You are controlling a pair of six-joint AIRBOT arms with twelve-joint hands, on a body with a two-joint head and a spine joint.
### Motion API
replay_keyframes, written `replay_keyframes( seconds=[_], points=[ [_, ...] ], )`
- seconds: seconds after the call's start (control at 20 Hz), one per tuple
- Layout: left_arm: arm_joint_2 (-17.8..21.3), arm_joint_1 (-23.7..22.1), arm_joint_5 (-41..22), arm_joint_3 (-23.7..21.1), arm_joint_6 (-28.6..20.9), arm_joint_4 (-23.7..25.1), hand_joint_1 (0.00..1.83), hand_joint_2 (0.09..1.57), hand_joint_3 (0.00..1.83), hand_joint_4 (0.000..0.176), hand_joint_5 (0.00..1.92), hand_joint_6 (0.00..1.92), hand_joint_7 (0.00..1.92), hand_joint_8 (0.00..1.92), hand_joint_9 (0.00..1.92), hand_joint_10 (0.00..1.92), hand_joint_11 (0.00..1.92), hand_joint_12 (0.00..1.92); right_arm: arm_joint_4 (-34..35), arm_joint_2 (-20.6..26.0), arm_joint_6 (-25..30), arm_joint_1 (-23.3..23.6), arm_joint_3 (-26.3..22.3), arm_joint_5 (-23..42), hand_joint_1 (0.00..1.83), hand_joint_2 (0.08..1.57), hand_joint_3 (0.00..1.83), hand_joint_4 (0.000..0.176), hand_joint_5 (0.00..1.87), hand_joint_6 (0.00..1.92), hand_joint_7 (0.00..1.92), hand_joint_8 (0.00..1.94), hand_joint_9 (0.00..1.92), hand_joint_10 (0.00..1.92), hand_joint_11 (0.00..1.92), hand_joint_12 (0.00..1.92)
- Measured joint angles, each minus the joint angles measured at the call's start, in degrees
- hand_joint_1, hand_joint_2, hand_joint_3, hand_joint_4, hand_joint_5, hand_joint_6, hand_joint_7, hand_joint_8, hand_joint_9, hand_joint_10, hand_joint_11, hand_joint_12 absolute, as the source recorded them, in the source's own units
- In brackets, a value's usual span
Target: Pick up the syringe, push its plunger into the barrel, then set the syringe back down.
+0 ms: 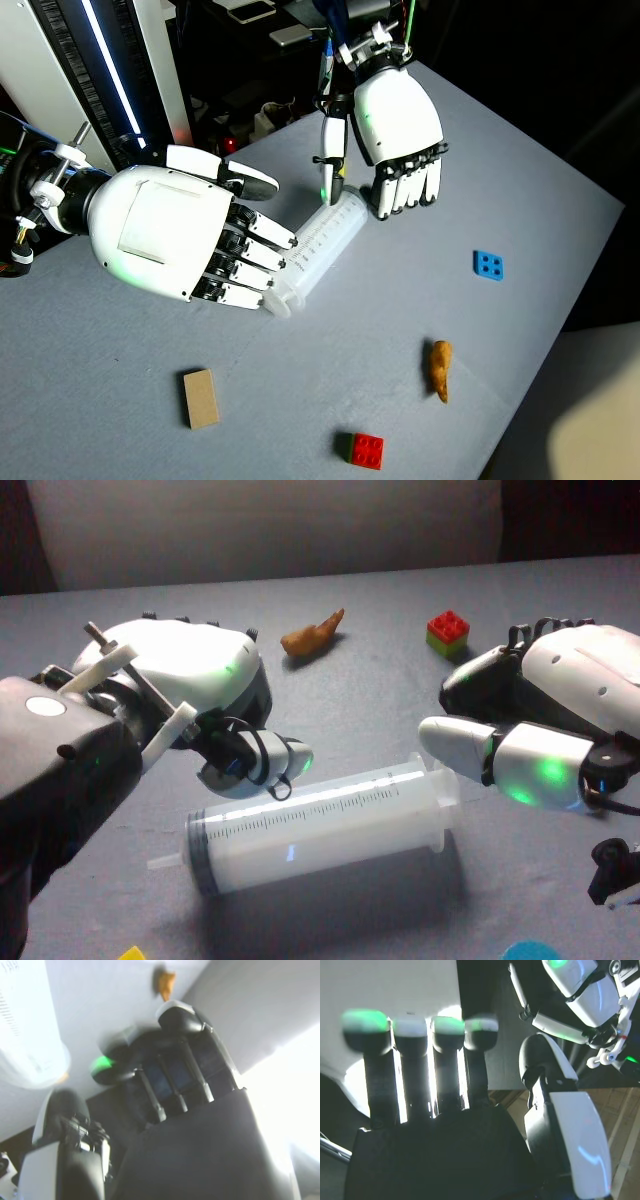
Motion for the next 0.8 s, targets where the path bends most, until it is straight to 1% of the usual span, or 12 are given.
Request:
replay_keyframes(
  seconds=[0.05,0.1,0.15,0.25,0.35,0.45,0.6,0.7,0.8],
  points=[
    [0.17,-0.02,-0.35,-0.55,-0.04,-1.09,0.42,1.36,0.02,0.000,1.35,1.92,1.37,1.92,1.39,1.92,1.38,1.92,-0.02,0.00,-0.11,0.00,0.00,0.09,0.26,1.36,0.01,0.000,1.20,1.92,1.26,1.94,1.43,1.92,1.55,1.92],
    [0.24,-0.24,-0.44,-0.66,0.02,-1.66,0.46,1.36,0.01,0.000,1.40,1.92,1.41,1.92,1.44,1.92,1.44,1.92,0.02,-0.02,-0.15,0.00,0.00,0.09,0.24,1.39,0.02,0.000,1.25,1.92,1.29,1.94,1.46,1.92,1.58,1.92],
    [0.35,-0.83,-0.46,-0.66,0.00,-1.79,0.47,1.37,0.01,0.000,1.41,1.92,1.43,1.92,1.47,1.92,1.50,1.92,-0.07,-0.02,-0.22,-0.17,0.00,0.28,0.26,1.42,0.02,0.000,1.28,1.92,1.31,1.94,1.50,1.92,1.62,1.92],
    [1.14,-2.01,-0.76,-0.76,-0.07,-0.66,0.44,1.41,0.01,0.000,1.43,1.92,1.48,1.92,1.51,1.92,1.56,1.92,0.02,-0.17,-0.28,-0.17,0.00,0.46,0.31,1.45,0.01,0.000,1.29,1.92,1.30,1.94,1.50,1.92,1.62,1.92],
    [1.44,-2.64,-1.20,-0.76,0.13,-0.87,0.45,1.43,0.01,0.000,1.44,1.92,1.48,1.92,1.51,1.92,1.58,1.92,-0.04,-0.17,-0.28,-0.17,0.00,0.52,0.31,1.46,0.01,0.000,1.30,1.92,1.29,1.94,1.48,1.92,1.60,1.92],
    [1.49,-2.64,-1.03,-0.76,0.09,-1.66,0.43,1.44,0.01,0.000,1.42,1.92,1.46,1.92,1.51,1.92,1.56,1.92,-0.02,-0.17,-0.28,-0.17,0.00,0.52,0.36,1.46,0.00,0.000,1.25,1.92,1.25,1.94,1.42,1.92,1.53,1.92],
    [1.49,-2.86,-0.76,-1.36,0.13,-1.62,0.46,1.44,0.00,0.000,1.38,1.92,1.42,1.92,1.48,1.92,1.53,1.92,-0.02,-0.17,-0.28,-0.17,0.00,0.74,0.34,1.47,0.00,0.000,1.22,1.92,1.23,1.94,1.39,1.92,1.50,1.92],
    [1.49,-2.86,-0.61,-1.44,0.11,-1.66,0.49,1.43,0.00,0.000,1.36,1.92,1.42,1.92,1.47,1.92,1.52,1.92,0.00,-0.17,-0.31,-0.17,0.00,0.87,0.36,1.46,0.00,0.000,1.22,1.92,1.23,1.94,1.39,1.92,1.50,1.92],
    [1.49,-2.89,-0.63,-1.46,0.11,-1.66,0.49,1.43,0.00,0.000,1.35,1.92,1.41,1.92,1.47,1.92,1.51,1.92,-0.04,-0.17,-0.31,-0.17,0.00,0.87,0.31,1.47,0.00,0.000,1.22,1.92,1.23,1.94,1.39,1.92,1.50,1.92]
  ],
)
